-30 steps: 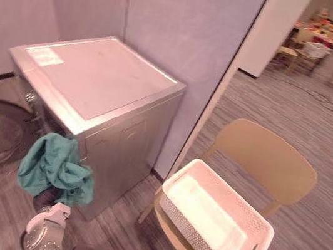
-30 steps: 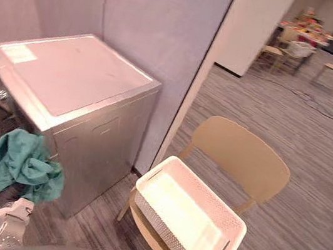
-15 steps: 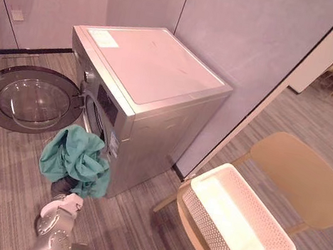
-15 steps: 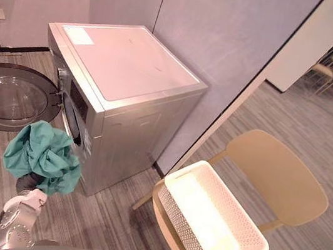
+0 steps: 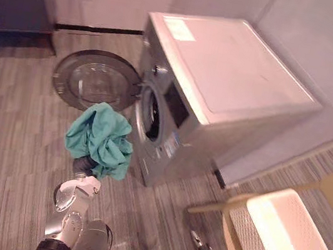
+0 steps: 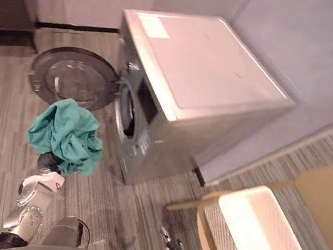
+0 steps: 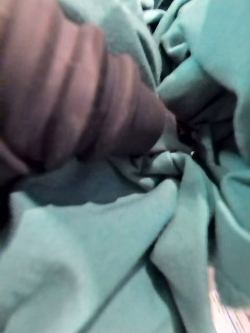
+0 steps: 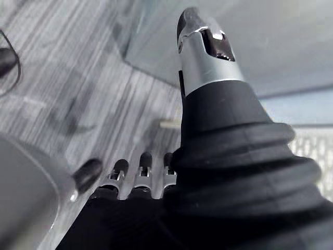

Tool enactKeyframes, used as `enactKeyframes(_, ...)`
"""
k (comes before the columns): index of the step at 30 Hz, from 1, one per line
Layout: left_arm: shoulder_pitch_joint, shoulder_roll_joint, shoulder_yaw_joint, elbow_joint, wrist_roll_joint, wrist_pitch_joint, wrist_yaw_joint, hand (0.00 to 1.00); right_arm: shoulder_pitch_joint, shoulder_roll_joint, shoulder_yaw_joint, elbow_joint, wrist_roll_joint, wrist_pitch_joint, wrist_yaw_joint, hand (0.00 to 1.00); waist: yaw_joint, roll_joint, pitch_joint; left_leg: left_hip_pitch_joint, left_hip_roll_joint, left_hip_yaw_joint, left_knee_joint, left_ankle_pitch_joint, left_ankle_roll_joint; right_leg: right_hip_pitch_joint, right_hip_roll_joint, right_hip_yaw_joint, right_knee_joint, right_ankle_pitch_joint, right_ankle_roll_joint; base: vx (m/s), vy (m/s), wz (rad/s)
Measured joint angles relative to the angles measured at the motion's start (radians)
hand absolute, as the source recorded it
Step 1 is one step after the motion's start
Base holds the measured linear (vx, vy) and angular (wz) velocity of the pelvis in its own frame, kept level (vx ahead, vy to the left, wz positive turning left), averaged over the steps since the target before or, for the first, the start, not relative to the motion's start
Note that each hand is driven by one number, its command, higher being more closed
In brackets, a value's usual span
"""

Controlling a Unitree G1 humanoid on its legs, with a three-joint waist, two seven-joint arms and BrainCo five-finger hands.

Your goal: Pick up the laundry basket with both hands and put the clothes into the washing machine.

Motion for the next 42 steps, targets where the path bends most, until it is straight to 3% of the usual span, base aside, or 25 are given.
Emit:
enactKeyframes(2,0.000,-0.003,-0.003,0.004,0.003,0.000,-0.001,1.00,-0.008,0.003,0.007,0.003,0.005,-0.003,0.008,0.00,-0.002,-0.002,-0.001,0.071,0.006,-0.029,-0.104,0.038,-0.010,-0.050,0.111,0.026,0.073,-0.036,0.057,0.19,-0.105,0.50)
enactKeyframes(4,-0.003,-0.016,-0.011,0.004,0.010,-0.003,-0.005,1.00,-0.008,0.003,0.007,-0.002,0.022,-0.010,0.007,0.00,-0.004,-0.004,-0.002,0.119,0.000,-0.028,-0.170,0.054,-0.014,-0.106,0.182,0.031,0.056,-0.028,0.057,0.15,-0.142,0.33)
enactKeyframes(5,-0.008,-0.036,-0.029,0.011,0.011,-0.003,-0.009,1.00,-0.008,-0.001,0.005,-0.003,0.026,-0.017,0.006,0.00,-0.022,-0.008,-0.008,0.121,-0.015,-0.039,-0.161,0.046,-0.025,-0.108,0.205,0.059,0.057,0.047,0.031,0.17,-0.128,0.20)
enactKeyframes(6,-0.009,-0.052,-0.059,0.017,0.011,0.000,-0.011,1.00,-0.011,-0.012,-0.003,-0.001,0.028,-0.021,0.006,0.00,-0.014,0.016,-0.014,0.123,-0.002,-0.032,-0.160,0.045,-0.032,-0.101,0.216,0.055,0.057,0.052,0.029,0.20,-0.153,0.13)
enactKeyframes(11,-0.019,-0.085,-0.159,0.019,0.030,0.022,-0.049,1.00,0.006,-0.017,-0.031,-0.003,0.041,-0.021,-0.017,0.00,-0.029,0.028,-0.011,0.195,0.027,-0.002,-0.185,0.055,-0.049,-0.022,0.234,0.044,0.040,0.052,0.027,0.15,-0.099,0.11)
enactKeyframes(13,-0.022,-0.098,-0.176,0.018,0.029,0.022,-0.067,1.00,0.019,-0.019,-0.034,-0.002,0.041,-0.022,-0.022,0.00,-0.039,0.028,-0.010,0.192,0.025,0.005,-0.114,0.055,-0.049,0.018,0.233,0.045,0.038,0.033,0.007,0.11,-0.037,0.30)
enactKeyframes(14,-0.028,-0.104,-0.184,0.017,0.028,0.022,-0.076,1.00,0.020,-0.020,-0.041,0.000,0.040,-0.021,-0.030,0.00,-0.040,0.032,0.000,0.140,0.024,0.005,0.025,0.053,-0.054,0.044,0.229,0.040,0.034,0.000,-0.018,0.04,-0.028,0.41)
enactKeyframes(15,-0.032,-0.104,-0.190,0.018,0.027,0.026,-0.084,1.00,0.016,-0.035,-0.046,-0.001,0.040,-0.022,-0.031,0.00,-0.042,0.055,0.029,0.068,0.032,-0.003,0.181,0.081,-0.080,0.070,0.236,0.015,0.048,-0.017,-0.024,0.01,-0.012,0.40)
enactKeyframes(17,-0.024,-0.104,-0.189,0.019,0.027,0.031,-0.085,1.00,0.023,-0.039,-0.045,0.003,0.041,-0.022,-0.035,0.00,-0.037,0.039,0.044,-0.001,0.039,0.020,0.333,0.158,-0.061,0.083,0.213,-0.006,0.079,-0.046,-0.026,0.00,0.030,0.34)
enactKeyframes(19,-0.021,-0.103,-0.186,0.023,0.027,0.032,-0.085,1.00,0.027,-0.044,-0.034,0.003,0.041,-0.022,-0.037,0.00,-0.025,0.039,0.046,-0.056,0.069,0.060,0.419,0.131,0.004,0.082,0.191,-0.009,0.098,-0.072,-0.024,0.05,0.106,0.18)
enactKeyframes(22,-0.026,-0.104,-0.180,0.037,0.027,0.033,-0.084,1.00,0.027,-0.048,0.014,0.003,0.040,-0.019,-0.038,0.00,-0.022,0.012,0.048,-0.085,0.141,0.115,0.273,0.108,0.041,0.070,0.122,-0.009,0.100,-0.087,0.008,0.12,0.185,0.14)
enactKeyframes(23,-0.029,-0.104,-0.181,0.045,0.026,0.033,-0.079,1.00,0.025,-0.047,0.029,0.003,0.040,-0.020,-0.039,0.00,-0.023,0.002,0.046,-0.067,0.159,0.106,0.102,0.111,0.038,0.055,0.094,-0.004,0.103,-0.092,0.025,0.19,0.273,0.03)
enactKeyframes(25,-0.035,-0.101,-0.180,0.052,0.021,0.032,-0.068,1.00,0.015,-0.047,0.029,0.007,0.039,-0.020,-0.039,0.00,-0.023,-0.001,0.048,-0.029,0.171,0.064,-0.119,0.132,0.018,0.045,0.064,0.014,0.101,-0.106,0.050,0.22,0.364,-0.03)
enactKeyframes(27,-0.036,-0.097,-0.178,0.091,0.011,0.021,-0.058,1.00,0.004,-0.062,0.023,0.054,0.029,-0.018,-0.041,0.00,-0.019,0.004,0.040,0.013,0.180,0.004,-0.296,0.170,0.000,0.048,0.010,0.060,0.091,-0.141,0.113,0.26,0.516,-0.24)
enactKeyframes(28,-0.034,-0.097,-0.180,0.103,0.007,0.021,-0.057,1.00,0.002,-0.065,0.016,0.062,0.026,-0.019,-0.047,0.00,-0.014,0.011,0.033,0.018,0.187,0.025,-0.289,0.197,-0.045,0.051,-0.004,0.071,0.079,-0.147,0.137,0.27,0.588,-0.41)
enactKeyframes(29,-0.034,-0.086,-0.181,0.133,0.004,0.021,-0.055,1.00,-0.011,-0.060,-0.020,0.094,0.023,-0.018,-0.061,0.00,-0.012,-0.011,0.019,-0.001,0.163,0.077,-0.220,0.237,-0.144,0.065,-0.058,0.098,0.046,-0.140,0.163,0.29,0.598,-0.36)
enactKeyframes(30,-0.031,-0.060,-0.176,0.157,-0.002,0.021,-0.048,1.00,-0.025,-0.037,-0.045,0.127,0.024,-0.016,-0.073,0.00,-0.018,-0.044,-0.002,-0.040,0.122,0.111,-0.154,0.207,-0.125,0.064,-0.112,0.132,-0.002,-0.070,0.176,0.31,0.606,-0.26)
enactKeyframes(31,-0.032,-0.051,-0.174,0.160,-0.003,0.021,-0.045,1.00,-0.030,-0.031,-0.053,0.128,0.027,-0.017,-0.075,0.00,-0.025,-0.044,-0.003,-0.059,0.112,0.113,-0.121,0.198,-0.110,0.066,-0.125,0.136,-0.027,-0.019,0.179,0.32,0.624,-0.19)
enactKeyframes(33,-0.037,-0.003,-0.171,0.151,-0.003,0.021,-0.044,1.00,-0.058,-0.030,-0.055,0.127,0.045,-0.017,-0.074,0.00,-0.025,-0.042,-0.005,-0.076,0.091,0.178,-0.064,0.147,-0.043,0.045,-0.171,0.165,-0.098,0.203,0.196,0.28,0.638,-0.47)
enactKeyframes(34,-0.039,0.007,-0.168,0.143,-0.003,0.021,-0.043,1.00,-0.067,-0.030,-0.052,0.121,0.055,-0.017,-0.072,0.00,-0.026,-0.040,-0.006,-0.072,0.087,0.202,-0.067,0.140,-0.031,0.031,-0.180,0.167,-0.102,0.256,0.191,0.23,0.619,-0.81)
enactKeyframes(35,-0.039,0.022,-0.159,0.113,-0.002,0.020,-0.042,1.00,-0.082,-0.026,-0.041,0.106,0.071,-0.017,-0.071,0.00,-0.020,-0.032,-0.005,-0.054,0.086,0.250,-0.075,0.125,-0.005,-0.004,-0.189,0.164,-0.101,0.369,0.176,0.19,0.586,-0.86)
enactKeyframes(36,-0.045,0.025,-0.144,0.100,0.000,0.017,-0.041,1.00,-0.082,-0.020,-0.029,0.081,0.071,-0.017,-0.066,0.00,-0.018,-0.007,-0.002,-0.025,0.091,0.291,-0.104,0.116,0.021,-0.036,-0.191,0.157,-0.074,0.413,0.155,0.17,0.628,-0.87)
enactKeyframes(39,-0.058,0.027,-0.123,0.090,0.002,-0.006,-0.028,1.00,-0.074,-0.018,-0.010,0.055,0.084,-0.018,-0.042,0.00,-0.022,0.020,-0.005,0.068,0.086,0.371,-0.217,0.126,0.046,-0.109,-0.142,0.123,0.060,0.312,0.137,0.07,0.331,-0.77)
enactKeyframes(41,-0.060,0.027,-0.123,0.088,0.011,-0.019,-0.018,1.00,-0.052,-0.017,-0.001,0.030,0.103,-0.022,-0.027,0.00,-0.046,0.021,-0.021,0.154,0.063,0.438,-0.337,0.139,0.058,-0.160,-0.029,0.127,0.162,0.161,0.162,0.04,0.250,-0.71)
enactKeyframes(42,-0.063,0.026,-0.123,0.089,0.011,-0.019,-0.017,1.00,-0.051,-0.018,-0.002,0.032,0.104,-0.023,-0.027,0.00,-0.051,0.019,-0.022,0.170,0.056,0.452,-0.362,0.145,0.061,-0.177,0.005,0.134,0.184,0.120,0.163,0.02,0.125,-0.67)
